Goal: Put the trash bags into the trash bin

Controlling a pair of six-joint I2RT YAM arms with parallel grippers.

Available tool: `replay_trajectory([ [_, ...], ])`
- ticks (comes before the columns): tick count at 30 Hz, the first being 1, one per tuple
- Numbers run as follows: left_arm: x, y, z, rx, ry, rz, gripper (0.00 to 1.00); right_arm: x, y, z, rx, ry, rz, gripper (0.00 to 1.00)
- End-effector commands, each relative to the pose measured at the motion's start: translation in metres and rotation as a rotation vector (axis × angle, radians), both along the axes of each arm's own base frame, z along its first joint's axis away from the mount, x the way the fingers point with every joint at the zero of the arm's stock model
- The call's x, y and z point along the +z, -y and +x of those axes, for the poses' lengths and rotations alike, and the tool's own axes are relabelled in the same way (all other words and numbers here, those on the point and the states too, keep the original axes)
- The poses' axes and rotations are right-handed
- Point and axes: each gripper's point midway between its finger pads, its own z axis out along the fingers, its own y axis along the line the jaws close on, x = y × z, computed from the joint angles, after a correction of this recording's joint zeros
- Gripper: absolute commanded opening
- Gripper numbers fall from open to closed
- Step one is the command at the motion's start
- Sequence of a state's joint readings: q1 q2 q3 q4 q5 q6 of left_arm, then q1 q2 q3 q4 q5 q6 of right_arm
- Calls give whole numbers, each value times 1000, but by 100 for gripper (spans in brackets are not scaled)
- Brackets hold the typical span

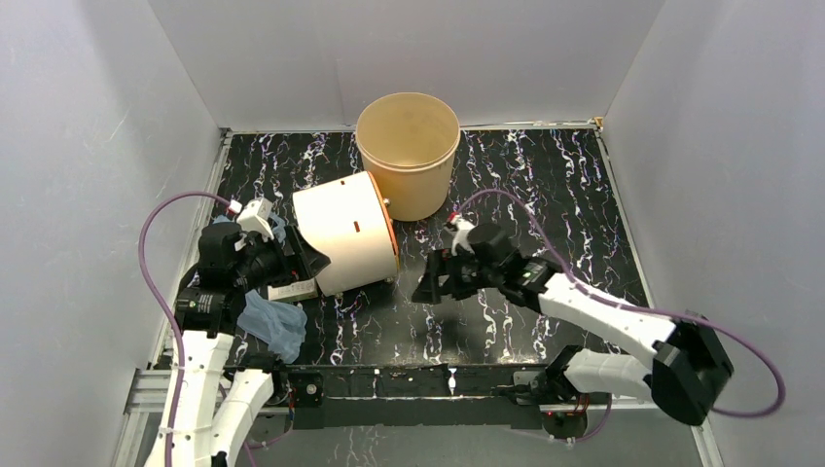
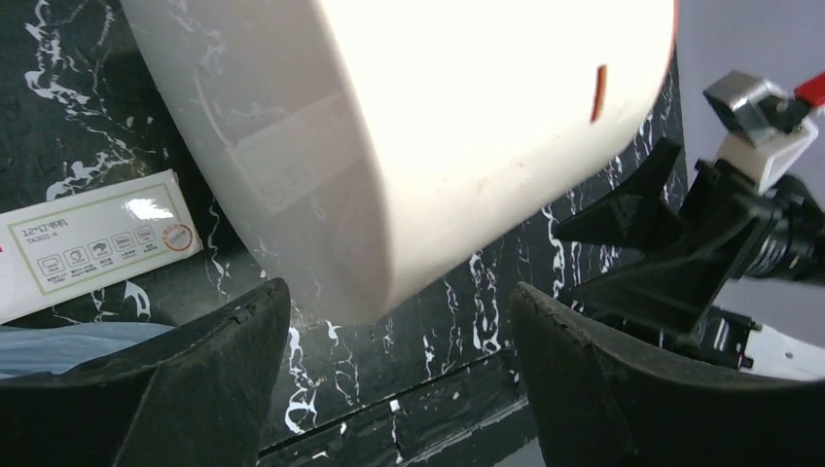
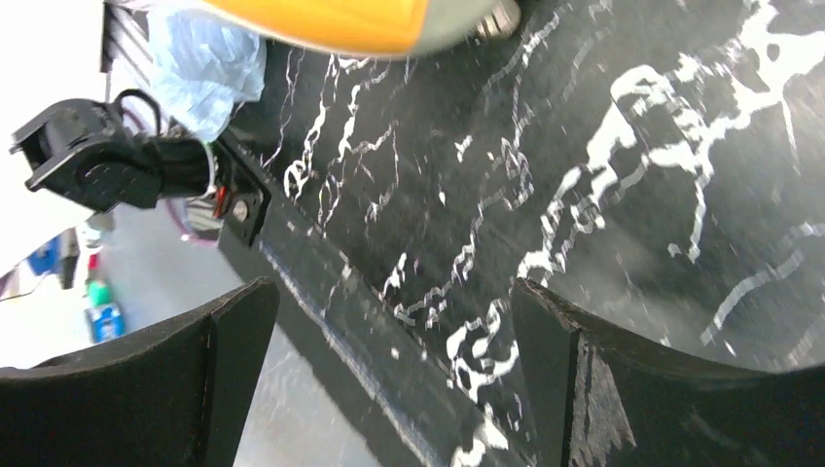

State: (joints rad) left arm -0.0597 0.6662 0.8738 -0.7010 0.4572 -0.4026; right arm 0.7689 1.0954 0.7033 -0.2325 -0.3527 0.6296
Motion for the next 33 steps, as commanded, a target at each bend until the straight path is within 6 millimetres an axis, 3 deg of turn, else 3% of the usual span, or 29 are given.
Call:
replay_trajectory([
  [1, 6, -11, 16, 81, 45, 20, 81, 51, -63, 56, -169, 342, 130, 99],
  [4, 10, -23, 18, 144, 71, 62, 86, 57, -92, 72, -231, 466, 150, 97],
  [8, 20, -39, 10, 232, 107, 95, 90, 58, -115, 87, -296, 525, 176, 96],
  [14, 39, -61, -1, 354, 173, 139, 91, 34, -154, 107, -333, 487, 132, 91],
  [19, 40, -51, 0, 289, 167, 128, 93, 17, -178, 133, -387, 429, -50, 89],
  [22, 34, -41, 3, 235, 147, 106, 94, 13, -194, 128, -283, 416, -102, 90],
  [26, 22, -24, 6, 153, 119, 50, 94, 27, -184, 111, -211, 420, -83, 97],
  [29, 15, -5, 7, 61, 103, -25, 95, 44, -170, 78, -102, 416, 23, 97],
  [31, 15, 8, 8, -6, 99, -80, 94, 51, -151, 62, -82, 420, 69, 98],
  [33, 14, 16, 10, -40, 88, -119, 93, 49, -122, 59, -154, 416, 43, 98],
])
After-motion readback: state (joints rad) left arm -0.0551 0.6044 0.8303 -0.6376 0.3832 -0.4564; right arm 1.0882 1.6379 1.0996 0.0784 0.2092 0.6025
